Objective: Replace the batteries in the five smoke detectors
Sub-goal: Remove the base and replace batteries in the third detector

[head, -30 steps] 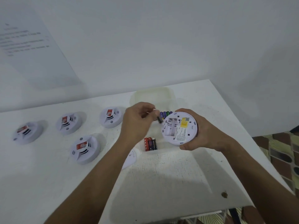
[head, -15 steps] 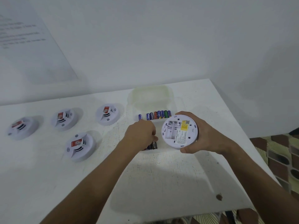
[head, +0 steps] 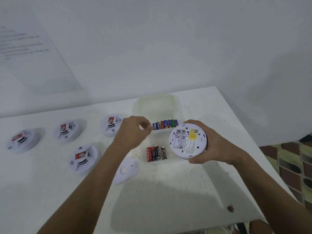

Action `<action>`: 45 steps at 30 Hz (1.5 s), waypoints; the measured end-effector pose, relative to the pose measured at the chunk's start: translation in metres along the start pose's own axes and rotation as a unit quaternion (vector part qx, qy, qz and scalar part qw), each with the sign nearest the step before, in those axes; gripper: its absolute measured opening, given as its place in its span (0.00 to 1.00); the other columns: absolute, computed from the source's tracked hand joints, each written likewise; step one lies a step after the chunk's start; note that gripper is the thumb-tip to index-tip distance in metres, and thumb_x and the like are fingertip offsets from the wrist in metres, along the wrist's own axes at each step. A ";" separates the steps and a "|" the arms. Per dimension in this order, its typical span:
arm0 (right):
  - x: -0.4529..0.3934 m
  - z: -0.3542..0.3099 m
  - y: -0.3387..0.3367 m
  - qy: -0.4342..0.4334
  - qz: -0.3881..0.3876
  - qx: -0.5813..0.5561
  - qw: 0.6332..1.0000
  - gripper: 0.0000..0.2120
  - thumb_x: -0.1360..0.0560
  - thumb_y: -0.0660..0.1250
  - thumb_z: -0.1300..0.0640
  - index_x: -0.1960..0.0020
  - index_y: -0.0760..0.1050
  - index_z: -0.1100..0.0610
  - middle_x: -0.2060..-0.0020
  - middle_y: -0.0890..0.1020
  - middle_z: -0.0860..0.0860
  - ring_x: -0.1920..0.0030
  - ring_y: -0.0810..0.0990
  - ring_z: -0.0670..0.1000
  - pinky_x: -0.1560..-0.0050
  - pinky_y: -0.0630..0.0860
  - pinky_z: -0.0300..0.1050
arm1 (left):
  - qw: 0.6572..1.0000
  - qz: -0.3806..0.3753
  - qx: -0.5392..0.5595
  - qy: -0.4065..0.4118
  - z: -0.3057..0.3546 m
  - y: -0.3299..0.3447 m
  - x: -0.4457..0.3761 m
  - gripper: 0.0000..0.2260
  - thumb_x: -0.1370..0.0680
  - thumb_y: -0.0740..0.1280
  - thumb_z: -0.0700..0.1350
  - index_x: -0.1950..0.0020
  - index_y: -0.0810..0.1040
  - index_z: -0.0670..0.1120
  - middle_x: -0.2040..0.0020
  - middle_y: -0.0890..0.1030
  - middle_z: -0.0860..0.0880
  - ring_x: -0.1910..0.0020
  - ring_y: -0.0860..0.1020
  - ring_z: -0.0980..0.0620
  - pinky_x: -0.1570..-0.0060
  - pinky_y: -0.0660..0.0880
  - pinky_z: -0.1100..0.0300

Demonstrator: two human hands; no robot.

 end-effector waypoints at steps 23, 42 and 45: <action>-0.009 -0.005 0.001 0.016 0.007 0.004 1.000 0.43 0.41 0.81 0.60 0.30 0.67 0.50 0.38 0.76 0.36 0.35 0.75 0.42 0.42 0.77 0.35 | 0.968 -0.184 -0.160 -0.055 -0.021 0.031 -0.070 0.16 0.25 0.73 0.50 0.42 0.83 0.43 0.47 0.78 0.48 0.53 0.77 0.50 0.55 0.71 0.61; -0.020 -0.030 0.024 -0.021 0.049 -0.007 0.999 0.43 0.42 0.80 0.61 0.31 0.67 0.51 0.39 0.77 0.45 0.40 0.78 0.44 0.46 0.77 0.35 | 0.990 -0.129 0.001 0.058 0.070 -0.021 0.020 0.06 0.25 0.72 0.50 0.52 0.77 0.52 0.57 0.81 0.55 0.64 0.76 0.61 0.69 0.67 0.66; -0.022 -0.032 0.031 -0.023 0.050 -0.007 0.998 0.44 0.42 0.80 0.60 0.30 0.67 0.51 0.38 0.77 0.47 0.40 0.78 0.45 0.45 0.77 0.36 | 0.991 -0.104 -0.025 0.075 0.069 -0.022 0.029 0.05 0.27 0.73 0.50 0.57 0.80 0.50 0.60 0.78 0.55 0.64 0.74 0.58 0.69 0.66 0.69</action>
Point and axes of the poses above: each hand's wrist, its own x-axis away from the middle knuckle, its own y-axis out of the palm, z = x × y, the point moved 6 cm from there along -x, towards the middle knuckle
